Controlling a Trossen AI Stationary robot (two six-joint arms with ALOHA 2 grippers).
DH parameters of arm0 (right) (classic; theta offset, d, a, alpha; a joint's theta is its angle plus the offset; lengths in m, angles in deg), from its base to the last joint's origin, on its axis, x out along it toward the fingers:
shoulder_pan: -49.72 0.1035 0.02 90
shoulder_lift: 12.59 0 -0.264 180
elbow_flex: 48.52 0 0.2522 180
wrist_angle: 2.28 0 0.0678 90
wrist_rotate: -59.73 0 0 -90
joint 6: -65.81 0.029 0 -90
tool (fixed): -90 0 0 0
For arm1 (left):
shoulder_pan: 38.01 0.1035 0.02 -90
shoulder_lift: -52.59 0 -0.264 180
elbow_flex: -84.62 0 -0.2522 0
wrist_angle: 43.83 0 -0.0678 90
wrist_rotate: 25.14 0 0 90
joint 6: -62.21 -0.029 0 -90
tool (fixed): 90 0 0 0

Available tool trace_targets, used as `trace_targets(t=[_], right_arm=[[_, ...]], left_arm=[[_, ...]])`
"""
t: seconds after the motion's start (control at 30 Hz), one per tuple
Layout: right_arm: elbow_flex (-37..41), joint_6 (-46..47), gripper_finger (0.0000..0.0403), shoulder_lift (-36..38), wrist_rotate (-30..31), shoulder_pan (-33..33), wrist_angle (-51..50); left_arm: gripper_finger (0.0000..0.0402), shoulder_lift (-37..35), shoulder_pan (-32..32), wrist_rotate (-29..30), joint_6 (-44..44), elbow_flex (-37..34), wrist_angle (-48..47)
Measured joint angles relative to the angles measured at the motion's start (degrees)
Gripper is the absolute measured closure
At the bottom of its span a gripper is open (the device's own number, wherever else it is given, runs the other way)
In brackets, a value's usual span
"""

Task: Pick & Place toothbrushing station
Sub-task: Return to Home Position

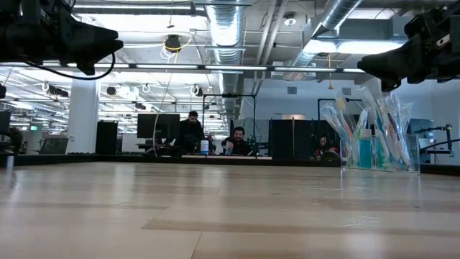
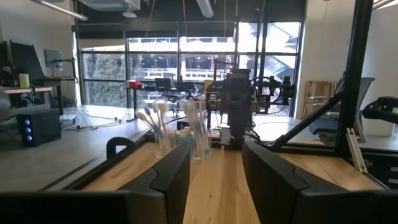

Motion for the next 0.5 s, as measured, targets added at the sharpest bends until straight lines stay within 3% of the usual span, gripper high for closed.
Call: trace_targets(t=[0.5], right_arm=[[0.0, 0.0, 0.0327, 0.0, 0.0, 0.0, 0.0]], left_arm=[[0.0262, 0.0, 0.0, 0.0, 0.0, 0.0, 0.3]])
